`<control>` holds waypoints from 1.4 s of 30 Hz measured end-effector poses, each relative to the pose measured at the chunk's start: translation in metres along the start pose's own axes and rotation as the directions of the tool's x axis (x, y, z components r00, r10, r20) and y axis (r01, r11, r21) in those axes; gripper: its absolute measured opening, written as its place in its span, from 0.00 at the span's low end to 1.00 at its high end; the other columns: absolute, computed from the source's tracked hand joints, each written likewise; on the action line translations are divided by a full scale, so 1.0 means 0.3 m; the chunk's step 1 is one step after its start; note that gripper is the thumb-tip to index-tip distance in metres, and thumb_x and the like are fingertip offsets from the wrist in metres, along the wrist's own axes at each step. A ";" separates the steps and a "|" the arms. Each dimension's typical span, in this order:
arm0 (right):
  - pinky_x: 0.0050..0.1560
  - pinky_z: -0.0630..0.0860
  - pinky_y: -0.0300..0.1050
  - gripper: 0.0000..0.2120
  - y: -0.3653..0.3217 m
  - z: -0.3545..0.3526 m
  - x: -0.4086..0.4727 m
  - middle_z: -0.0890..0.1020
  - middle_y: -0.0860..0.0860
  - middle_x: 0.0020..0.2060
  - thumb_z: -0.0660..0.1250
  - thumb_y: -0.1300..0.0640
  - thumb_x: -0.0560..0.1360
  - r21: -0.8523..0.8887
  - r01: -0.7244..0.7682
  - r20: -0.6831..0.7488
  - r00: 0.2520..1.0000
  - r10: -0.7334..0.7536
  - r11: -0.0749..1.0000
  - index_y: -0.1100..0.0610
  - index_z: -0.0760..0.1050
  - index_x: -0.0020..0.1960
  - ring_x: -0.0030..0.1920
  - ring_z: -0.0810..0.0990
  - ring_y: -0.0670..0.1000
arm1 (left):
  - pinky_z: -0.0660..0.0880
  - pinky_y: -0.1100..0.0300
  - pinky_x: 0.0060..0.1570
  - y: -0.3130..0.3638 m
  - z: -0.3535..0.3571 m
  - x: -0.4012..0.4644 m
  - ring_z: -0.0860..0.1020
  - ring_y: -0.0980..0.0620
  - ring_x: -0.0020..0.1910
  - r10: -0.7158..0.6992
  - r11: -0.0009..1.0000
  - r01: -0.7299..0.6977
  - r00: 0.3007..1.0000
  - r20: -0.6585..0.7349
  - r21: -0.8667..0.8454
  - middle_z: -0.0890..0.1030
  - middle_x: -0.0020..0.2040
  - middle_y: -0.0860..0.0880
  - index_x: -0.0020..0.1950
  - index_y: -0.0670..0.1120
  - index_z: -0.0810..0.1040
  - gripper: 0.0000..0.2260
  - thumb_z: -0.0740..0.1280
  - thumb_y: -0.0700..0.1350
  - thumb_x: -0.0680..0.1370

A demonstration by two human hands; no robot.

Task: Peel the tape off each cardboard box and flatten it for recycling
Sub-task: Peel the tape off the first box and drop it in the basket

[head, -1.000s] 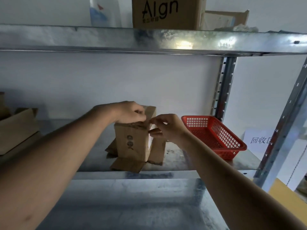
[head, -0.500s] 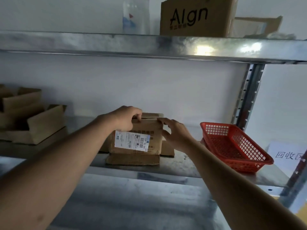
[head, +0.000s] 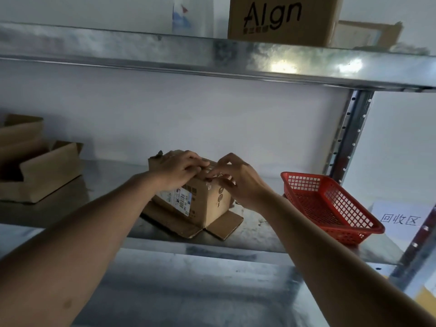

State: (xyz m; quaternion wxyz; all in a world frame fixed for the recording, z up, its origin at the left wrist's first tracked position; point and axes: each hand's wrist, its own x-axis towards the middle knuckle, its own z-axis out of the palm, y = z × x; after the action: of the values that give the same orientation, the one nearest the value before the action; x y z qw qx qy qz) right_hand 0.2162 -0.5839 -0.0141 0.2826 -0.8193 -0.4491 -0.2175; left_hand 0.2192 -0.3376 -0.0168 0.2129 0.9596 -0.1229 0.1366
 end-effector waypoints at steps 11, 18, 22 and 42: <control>0.45 0.76 0.36 0.08 -0.062 -0.006 0.125 0.83 0.42 0.43 0.80 0.57 0.72 -0.014 -0.089 0.154 0.984 0.090 0.996 0.47 0.87 0.49 0.43 0.80 0.43 | 0.64 0.44 0.74 -0.048 -0.050 0.036 0.70 0.56 0.71 0.098 0.980 -0.085 0.993 0.064 -0.182 0.75 0.66 0.63 0.52 0.78 0.77 0.17 0.61 0.52 0.84; 0.41 0.74 0.33 0.19 -0.107 0.006 0.174 0.81 0.42 0.48 0.82 0.52 0.69 -0.171 -0.060 0.227 0.969 0.099 0.983 0.49 0.84 0.58 0.42 0.80 0.42 | 0.68 0.42 0.71 -0.118 -0.045 0.088 0.73 0.53 0.69 0.190 0.947 -0.158 0.978 0.091 -0.281 0.77 0.67 0.55 0.59 0.57 0.84 0.21 0.59 0.65 0.76; 0.43 0.74 0.33 0.17 -0.125 0.040 0.166 0.83 0.45 0.46 0.83 0.56 0.68 -0.173 -0.028 0.165 0.985 0.057 0.985 0.51 0.87 0.56 0.40 0.80 0.43 | 0.65 0.43 0.74 -0.155 -0.039 0.121 0.72 0.54 0.71 0.260 0.923 -0.219 0.961 0.094 -0.316 0.77 0.69 0.54 0.62 0.60 0.82 0.11 0.63 0.53 0.84; 0.43 0.80 0.45 0.01 -0.218 0.088 0.252 0.82 0.42 0.40 0.76 0.51 0.76 -0.293 -0.297 0.178 0.917 0.358 0.909 0.47 0.85 0.48 0.41 0.81 0.42 | 0.63 0.47 0.74 -0.178 -0.039 0.108 0.69 0.53 0.73 0.302 0.935 -0.272 0.948 0.104 -0.229 0.74 0.73 0.53 0.71 0.49 0.79 0.24 0.53 0.52 0.79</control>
State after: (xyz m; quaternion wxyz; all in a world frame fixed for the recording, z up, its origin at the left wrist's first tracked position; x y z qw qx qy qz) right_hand 0.2008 -0.4916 0.0299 0.1518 -0.9326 -0.3011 -0.1284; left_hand 0.2627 -0.2914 -0.0165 0.2826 0.9102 -0.2901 0.0861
